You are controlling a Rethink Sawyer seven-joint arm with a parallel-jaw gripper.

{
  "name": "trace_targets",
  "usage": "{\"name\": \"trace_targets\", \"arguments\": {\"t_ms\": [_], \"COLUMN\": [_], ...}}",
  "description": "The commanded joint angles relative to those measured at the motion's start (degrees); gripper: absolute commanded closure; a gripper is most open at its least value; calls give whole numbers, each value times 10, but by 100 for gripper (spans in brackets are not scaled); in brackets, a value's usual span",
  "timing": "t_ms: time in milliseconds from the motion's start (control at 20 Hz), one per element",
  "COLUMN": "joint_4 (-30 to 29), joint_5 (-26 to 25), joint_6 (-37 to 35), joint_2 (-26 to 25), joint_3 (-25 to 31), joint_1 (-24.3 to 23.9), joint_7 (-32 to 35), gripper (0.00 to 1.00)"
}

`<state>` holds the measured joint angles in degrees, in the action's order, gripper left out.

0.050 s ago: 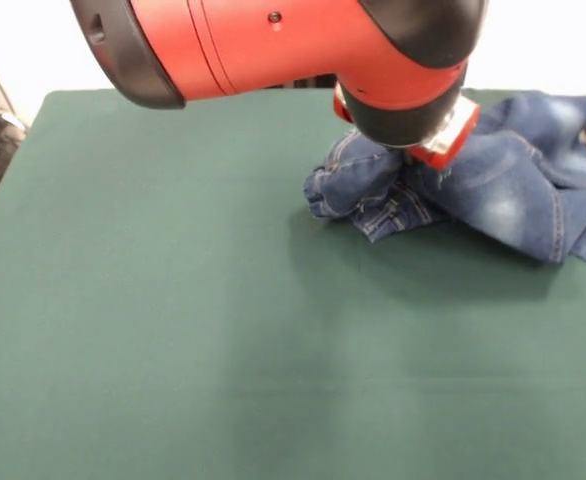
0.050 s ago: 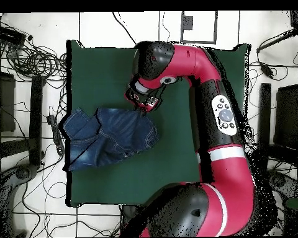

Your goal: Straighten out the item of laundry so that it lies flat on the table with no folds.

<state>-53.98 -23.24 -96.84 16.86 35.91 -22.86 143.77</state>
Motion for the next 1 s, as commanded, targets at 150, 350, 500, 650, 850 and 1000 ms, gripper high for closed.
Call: {"name": "trace_targets", "arguments": {"t_ms": [150,350,500,650,850,1000], "joint_4": [9,-5,-5,-18,-105,-218], "joint_5": [-22,-23,-29,-21,5,6], "joint_6": [9,26,28,36,63,150], "joint_2": [12,21,25,39,107,196], "joint_3": [19,16,13,8,5,-9], "joint_1": [19,19,21,22,8,-2], "joint_7": [-164,-154,-152,-122,-91,-53], "gripper": [0,0,0,0,0,0]}}
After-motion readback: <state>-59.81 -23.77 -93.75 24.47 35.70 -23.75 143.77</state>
